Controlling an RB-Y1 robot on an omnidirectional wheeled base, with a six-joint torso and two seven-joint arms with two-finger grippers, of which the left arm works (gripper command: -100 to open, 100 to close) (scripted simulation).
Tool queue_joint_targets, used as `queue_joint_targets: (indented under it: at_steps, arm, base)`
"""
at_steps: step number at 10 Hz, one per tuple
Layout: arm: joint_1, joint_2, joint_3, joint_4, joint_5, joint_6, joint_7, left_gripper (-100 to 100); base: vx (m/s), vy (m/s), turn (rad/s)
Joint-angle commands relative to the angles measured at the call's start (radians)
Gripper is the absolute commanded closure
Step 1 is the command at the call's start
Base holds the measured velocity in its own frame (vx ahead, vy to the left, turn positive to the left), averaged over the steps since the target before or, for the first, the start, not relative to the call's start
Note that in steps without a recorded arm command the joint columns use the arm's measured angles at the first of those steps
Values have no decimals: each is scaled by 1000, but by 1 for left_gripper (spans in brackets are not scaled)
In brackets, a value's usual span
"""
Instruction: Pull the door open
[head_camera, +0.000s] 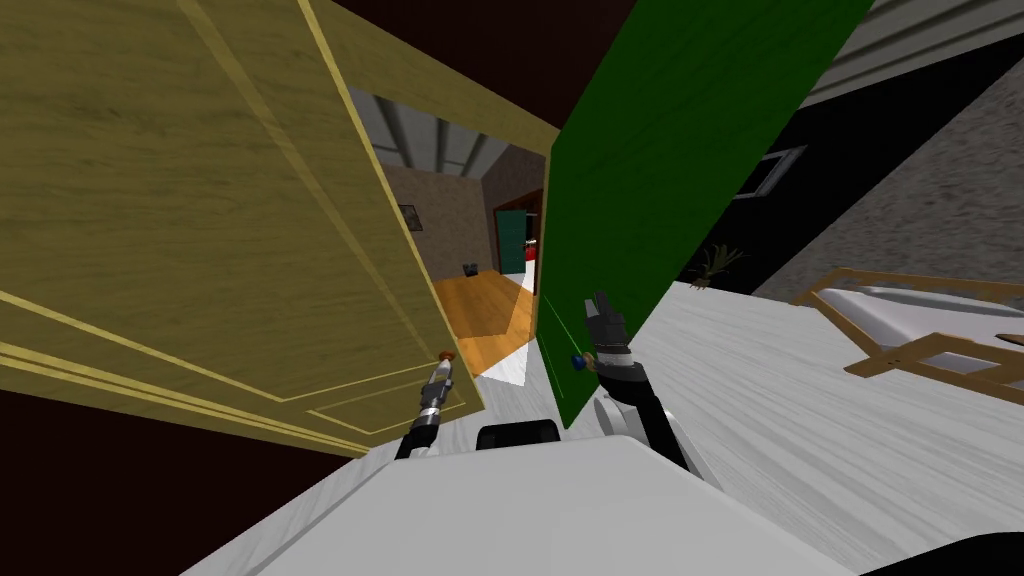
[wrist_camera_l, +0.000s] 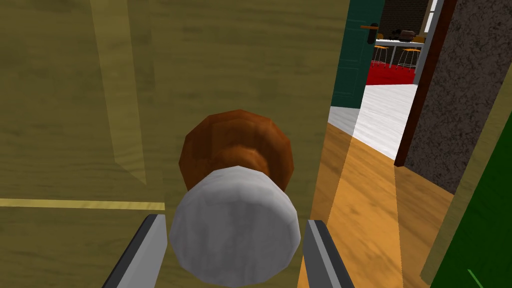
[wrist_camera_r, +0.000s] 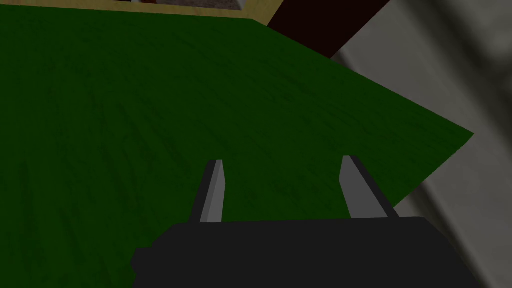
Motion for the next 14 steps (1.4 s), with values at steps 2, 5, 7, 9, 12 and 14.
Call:
queue_joint_targets:
  at_steps: [2, 5, 7, 9, 12, 14]
  arm:
    - [8, 35, -10, 32, 4, -30, 56, 100]
    - [20, 76, -21, 59, 8, -61, 114, 100]
    - [27, 99, -27, 75, 11, -78, 146, 100]
    - [36, 125, -35, 93, 14, -98, 184, 100]
    - [43, 143, -41, 103, 16, -110, 207, 100]
    - [55, 166, -80, 94, 0, -139, 229, 100]
  base:
    - [-100, -41, -139]
    - [-52, -51, -110]
    - [-16, -59, -70]
    - [9, -59, -42]
    - [28, -47, -12]
    - [-151, 55, -78]
